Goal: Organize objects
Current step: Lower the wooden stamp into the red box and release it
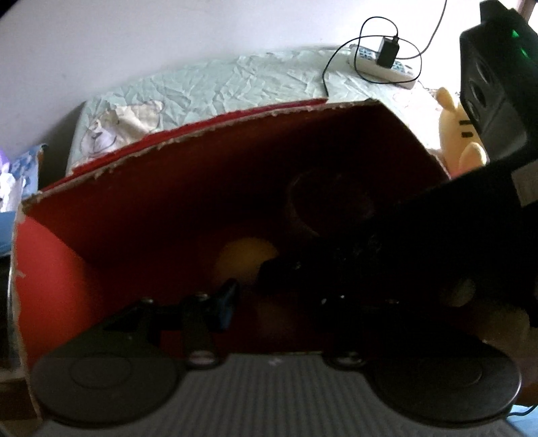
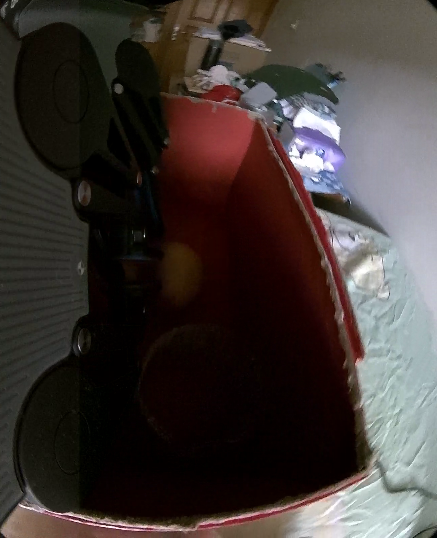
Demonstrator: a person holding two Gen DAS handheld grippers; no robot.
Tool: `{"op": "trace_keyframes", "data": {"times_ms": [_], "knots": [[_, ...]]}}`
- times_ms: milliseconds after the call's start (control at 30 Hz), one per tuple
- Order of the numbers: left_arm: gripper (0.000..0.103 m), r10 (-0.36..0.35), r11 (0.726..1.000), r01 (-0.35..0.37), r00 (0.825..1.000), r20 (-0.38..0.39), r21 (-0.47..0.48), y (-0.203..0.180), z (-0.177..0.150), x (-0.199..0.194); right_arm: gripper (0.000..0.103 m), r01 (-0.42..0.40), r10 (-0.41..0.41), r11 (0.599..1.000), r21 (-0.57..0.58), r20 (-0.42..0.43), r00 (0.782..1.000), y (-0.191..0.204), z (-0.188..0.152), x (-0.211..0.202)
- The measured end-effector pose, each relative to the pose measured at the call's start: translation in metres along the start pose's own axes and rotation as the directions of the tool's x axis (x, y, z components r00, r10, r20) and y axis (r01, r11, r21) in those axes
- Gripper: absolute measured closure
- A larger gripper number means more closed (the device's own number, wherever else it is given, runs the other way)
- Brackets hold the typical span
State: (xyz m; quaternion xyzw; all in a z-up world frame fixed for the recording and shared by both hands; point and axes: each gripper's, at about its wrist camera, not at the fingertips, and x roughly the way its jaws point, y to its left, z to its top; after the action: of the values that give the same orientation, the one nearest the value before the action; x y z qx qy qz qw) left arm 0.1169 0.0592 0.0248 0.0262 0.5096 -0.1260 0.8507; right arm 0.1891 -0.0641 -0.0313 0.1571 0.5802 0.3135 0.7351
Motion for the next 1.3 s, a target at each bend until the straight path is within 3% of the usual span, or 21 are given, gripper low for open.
{"op": "trace_keyframes", "data": {"times_ms": [300,500,800,1300], "knots": [[0.065,0.034,0.996,-0.034,0.999,-0.003,-0.076,0.024,-0.011,-0.010,0.085,-0.083,0.082,0.996,0.013,0.077,0.994,-0.004,-0.007,-0.014],[0.065,0.044,0.993,-0.046,0.999,-0.023,-0.104,0.023,-0.006,-0.007,0.085,-0.160,0.162,0.987,-0.024,0.203,0.966,-0.006,-0.018,-0.031],[0.065,0.133,0.987,-0.137,0.989,-0.061,-0.080,0.010,0.004,0.002,0.085,-0.153,0.156,0.988,-0.031,0.214,0.964,-0.003,-0.017,-0.031],[0.059,0.189,0.976,-0.191,0.981,-0.033,-0.100,0.013,0.009,0.008,0.083,-0.071,0.077,0.997,-0.036,0.193,0.978,0.004,-0.019,-0.025]]}}
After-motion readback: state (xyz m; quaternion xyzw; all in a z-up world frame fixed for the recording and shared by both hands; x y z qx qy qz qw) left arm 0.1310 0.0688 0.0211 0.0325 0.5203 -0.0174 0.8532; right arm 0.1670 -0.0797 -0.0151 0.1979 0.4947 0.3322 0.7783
